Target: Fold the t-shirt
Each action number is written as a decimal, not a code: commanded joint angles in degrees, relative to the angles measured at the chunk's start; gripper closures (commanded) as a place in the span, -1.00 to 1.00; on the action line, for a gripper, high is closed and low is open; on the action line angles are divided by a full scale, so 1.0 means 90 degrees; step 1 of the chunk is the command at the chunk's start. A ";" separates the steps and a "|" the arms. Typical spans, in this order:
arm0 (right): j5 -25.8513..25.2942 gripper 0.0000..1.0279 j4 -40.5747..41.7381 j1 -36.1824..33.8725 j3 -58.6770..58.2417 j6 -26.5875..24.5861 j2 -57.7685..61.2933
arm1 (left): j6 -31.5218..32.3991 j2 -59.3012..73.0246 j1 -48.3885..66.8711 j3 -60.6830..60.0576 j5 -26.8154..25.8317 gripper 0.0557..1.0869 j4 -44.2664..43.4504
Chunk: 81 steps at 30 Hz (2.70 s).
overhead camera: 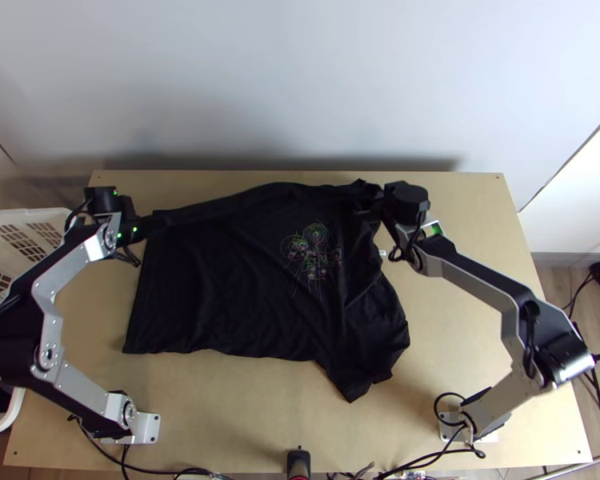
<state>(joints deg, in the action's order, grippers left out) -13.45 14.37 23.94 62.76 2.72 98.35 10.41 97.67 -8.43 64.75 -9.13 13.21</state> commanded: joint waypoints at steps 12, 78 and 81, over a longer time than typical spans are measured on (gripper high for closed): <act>0.0147 0.95 -0.1314 0.0904 -0.1612 0.0079 -0.1728 | -0.0854 -0.1116 -0.0743 -0.1296 -0.0510 0.75 0.0622; 0.2803 -0.90 -0.8247 0.1558 -0.2169 0.0948 -0.4941 | -0.2573 -0.4289 -0.1818 -0.3415 -0.0480 -0.90 0.3727; 0.2842 -0.90 -0.8276 0.1578 -0.2257 0.1036 -0.4931 | -0.2739 -0.3870 -0.1798 -0.3376 -0.0461 -0.90 0.3854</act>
<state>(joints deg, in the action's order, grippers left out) 10.61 -55.29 36.42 42.81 11.27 54.19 -10.94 56.71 -23.75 34.17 -14.50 46.28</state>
